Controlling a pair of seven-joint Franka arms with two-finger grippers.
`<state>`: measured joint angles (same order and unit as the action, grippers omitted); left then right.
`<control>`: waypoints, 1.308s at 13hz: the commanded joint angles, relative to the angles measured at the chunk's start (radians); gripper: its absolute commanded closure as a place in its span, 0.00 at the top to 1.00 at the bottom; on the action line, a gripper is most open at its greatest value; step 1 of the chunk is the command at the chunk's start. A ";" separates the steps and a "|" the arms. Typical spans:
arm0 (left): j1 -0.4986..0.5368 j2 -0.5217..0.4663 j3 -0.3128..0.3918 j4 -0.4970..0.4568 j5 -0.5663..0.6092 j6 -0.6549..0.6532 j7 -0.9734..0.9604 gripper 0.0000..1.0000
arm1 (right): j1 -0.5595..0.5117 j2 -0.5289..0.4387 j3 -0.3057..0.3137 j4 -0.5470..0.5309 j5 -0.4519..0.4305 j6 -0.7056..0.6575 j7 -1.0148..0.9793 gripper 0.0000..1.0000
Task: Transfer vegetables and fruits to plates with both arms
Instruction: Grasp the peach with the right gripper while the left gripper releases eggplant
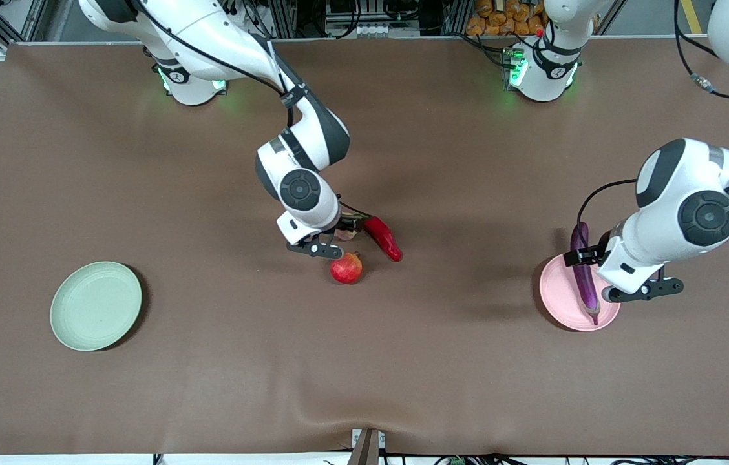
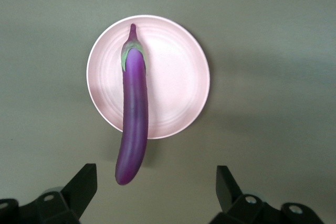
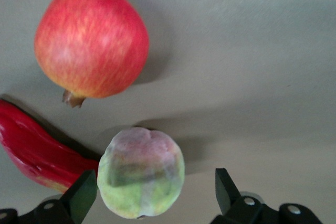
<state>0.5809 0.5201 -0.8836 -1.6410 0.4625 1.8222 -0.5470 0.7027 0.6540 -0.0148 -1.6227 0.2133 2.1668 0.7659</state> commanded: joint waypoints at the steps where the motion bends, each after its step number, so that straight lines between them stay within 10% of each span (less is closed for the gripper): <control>1: 0.004 -0.005 -0.054 0.024 -0.048 -0.030 -0.072 1.00 | 0.024 0.004 -0.010 -0.011 0.020 0.015 0.018 1.00; 4: -0.082 0.008 -0.063 0.044 -0.074 -0.029 -0.236 1.00 | 0.046 0.009 -0.011 -0.037 0.020 0.054 0.021 0.97; 7: -0.189 0.043 -0.060 0.053 -0.071 -0.024 -0.402 1.00 | 0.083 0.029 -0.014 -0.036 0.006 0.105 0.138 0.06; 12: -0.329 0.099 -0.043 0.052 -0.058 0.081 -0.583 1.00 | -0.008 -0.020 -0.019 0.065 0.008 -0.135 0.066 0.00; 17: -0.600 0.150 0.132 0.119 -0.059 0.163 -0.785 1.00 | -0.305 -0.184 -0.014 0.066 0.008 -0.408 -0.340 0.00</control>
<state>0.0883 0.6308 -0.8102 -1.5957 0.3959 1.9818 -1.2497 0.5192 0.5408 -0.0505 -1.5283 0.2115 1.8353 0.5923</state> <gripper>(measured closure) 0.000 0.225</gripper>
